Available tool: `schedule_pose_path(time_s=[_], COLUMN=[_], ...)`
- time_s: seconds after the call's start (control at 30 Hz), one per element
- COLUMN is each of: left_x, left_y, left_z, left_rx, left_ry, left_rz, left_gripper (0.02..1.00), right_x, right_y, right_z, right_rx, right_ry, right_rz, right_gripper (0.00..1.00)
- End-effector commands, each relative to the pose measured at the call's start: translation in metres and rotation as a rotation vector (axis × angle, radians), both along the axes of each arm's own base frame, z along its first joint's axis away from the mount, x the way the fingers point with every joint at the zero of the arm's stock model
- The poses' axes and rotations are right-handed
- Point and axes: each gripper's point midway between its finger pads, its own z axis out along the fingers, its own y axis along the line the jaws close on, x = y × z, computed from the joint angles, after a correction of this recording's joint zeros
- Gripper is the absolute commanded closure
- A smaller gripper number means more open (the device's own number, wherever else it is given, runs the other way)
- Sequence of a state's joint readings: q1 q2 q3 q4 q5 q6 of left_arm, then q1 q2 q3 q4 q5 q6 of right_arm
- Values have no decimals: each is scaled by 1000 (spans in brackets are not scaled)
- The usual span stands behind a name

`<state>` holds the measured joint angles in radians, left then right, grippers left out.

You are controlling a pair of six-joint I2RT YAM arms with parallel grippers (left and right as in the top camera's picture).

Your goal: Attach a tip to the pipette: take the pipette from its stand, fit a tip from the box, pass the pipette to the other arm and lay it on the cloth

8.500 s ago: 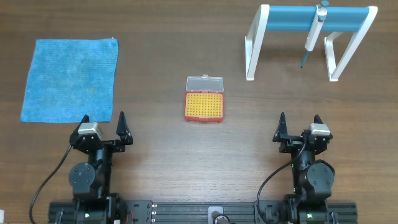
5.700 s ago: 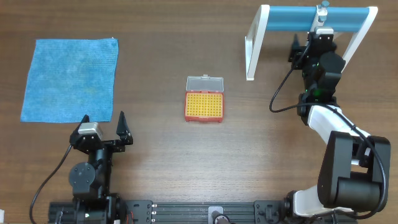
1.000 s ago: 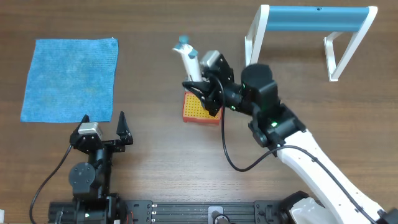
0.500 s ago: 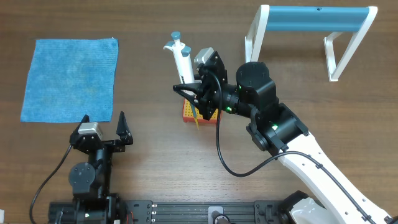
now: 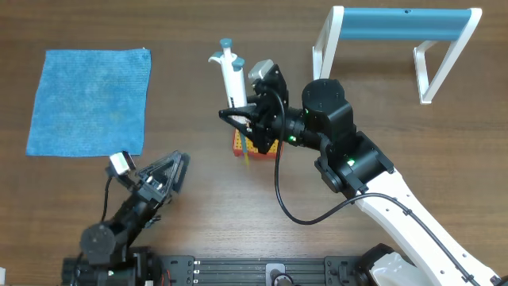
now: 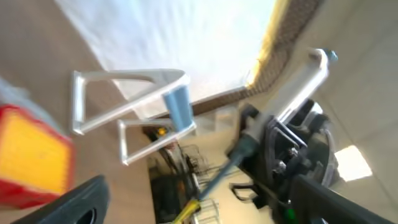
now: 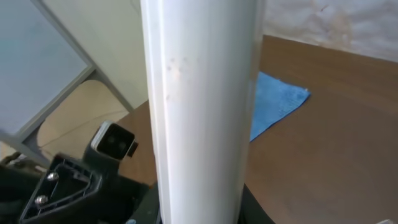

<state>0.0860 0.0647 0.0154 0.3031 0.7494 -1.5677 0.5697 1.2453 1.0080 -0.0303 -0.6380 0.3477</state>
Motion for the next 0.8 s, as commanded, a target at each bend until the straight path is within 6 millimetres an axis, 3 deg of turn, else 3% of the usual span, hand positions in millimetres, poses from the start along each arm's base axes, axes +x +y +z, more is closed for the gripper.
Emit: schedule_pose_path(time_s=[0.03, 0.1, 0.3, 0.43, 0.6, 0.73, 0.77, 0.8], left_x=[-13, -9, 25, 55, 54, 62, 63, 64], left_y=[-25, -35, -46, -56, -93, -97, -97, -97], left_z=[32, 54, 125, 128, 146, 146, 145, 144], left_rx=[93, 195, 330, 341, 338, 333, 332, 331], left_ry=[-24, -87, -323, -347, -453, -447, -443, -440], left_rz=[-197, -285, -464, -557, -675, -688, -689, -689], left_gripper=[88, 88, 88, 86, 88, 95, 148, 538], right_x=[-24, -34, -37, -40, -44, -44, -44, -44], right_y=[9, 11, 11, 12, 12, 12, 12, 12], right_z=[10, 12, 13, 13, 14, 14, 14, 14], right_rx=[66, 83, 90, 97, 107, 108, 108, 108], right_ry=[92, 131, 151, 172, 205, 211, 210, 210], right_rz=[134, 184, 196, 213, 230, 229, 228, 228], right_gripper=[921, 921, 921, 921, 921, 921, 919, 921])
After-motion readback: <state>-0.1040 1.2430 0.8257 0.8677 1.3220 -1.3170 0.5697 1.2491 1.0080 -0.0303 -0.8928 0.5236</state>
